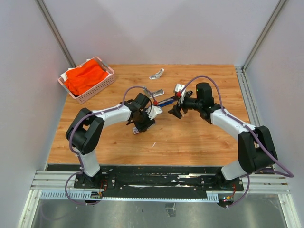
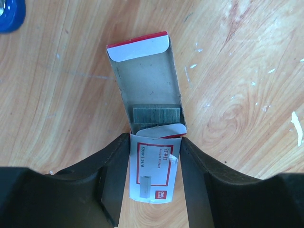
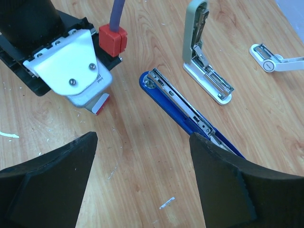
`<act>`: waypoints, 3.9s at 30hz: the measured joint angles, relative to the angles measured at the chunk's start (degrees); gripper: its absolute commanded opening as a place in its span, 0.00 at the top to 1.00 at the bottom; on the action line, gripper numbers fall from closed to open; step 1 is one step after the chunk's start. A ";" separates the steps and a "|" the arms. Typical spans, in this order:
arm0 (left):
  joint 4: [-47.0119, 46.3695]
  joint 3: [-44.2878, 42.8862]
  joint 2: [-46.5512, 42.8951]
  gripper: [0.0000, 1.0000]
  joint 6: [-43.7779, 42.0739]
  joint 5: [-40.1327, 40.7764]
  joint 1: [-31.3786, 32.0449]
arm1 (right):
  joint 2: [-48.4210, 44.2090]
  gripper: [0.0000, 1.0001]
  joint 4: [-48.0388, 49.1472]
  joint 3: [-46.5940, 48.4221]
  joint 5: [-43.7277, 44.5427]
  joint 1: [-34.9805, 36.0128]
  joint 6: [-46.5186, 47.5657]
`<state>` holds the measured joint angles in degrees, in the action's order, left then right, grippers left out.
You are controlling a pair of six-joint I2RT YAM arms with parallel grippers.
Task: Unload the staples from the stapler
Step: Adjust the staple box at the center of the board.
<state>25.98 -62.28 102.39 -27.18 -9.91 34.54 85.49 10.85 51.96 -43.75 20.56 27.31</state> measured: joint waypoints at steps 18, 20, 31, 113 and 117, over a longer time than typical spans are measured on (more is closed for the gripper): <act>4.02 -9.31 6.43 0.47 -1.60 2.25 5.46 | -3.80 0.19 0.00 -0.31 -0.20 -3.28 -2.01; 4.28 -10.32 7.13 0.46 -1.90 2.67 6.14 | -4.42 0.19 0.09 -0.72 -0.24 -3.54 -2.14; 5.22 -13.29 8.90 0.29 -2.43 4.22 7.15 | -5.60 0.19 0.50 -1.60 -0.26 -5.53 -3.61; 7.54 -24.20 15.76 0.23 -12.26 14.73 11.72 | -9.81 0.18 5.22 -3.87 -0.72 -8.24 -9.01; 7.96 -22.84 13.18 0.12 -12.26 12.26 11.72 | -11.47 0.16 5.20 -3.87 -0.46 -9.01 -9.46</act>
<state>33.93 -85.12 115.57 -39.44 2.35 46.26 74.02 16.05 48.10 -44.21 11.55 17.85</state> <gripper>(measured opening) 0.803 0.827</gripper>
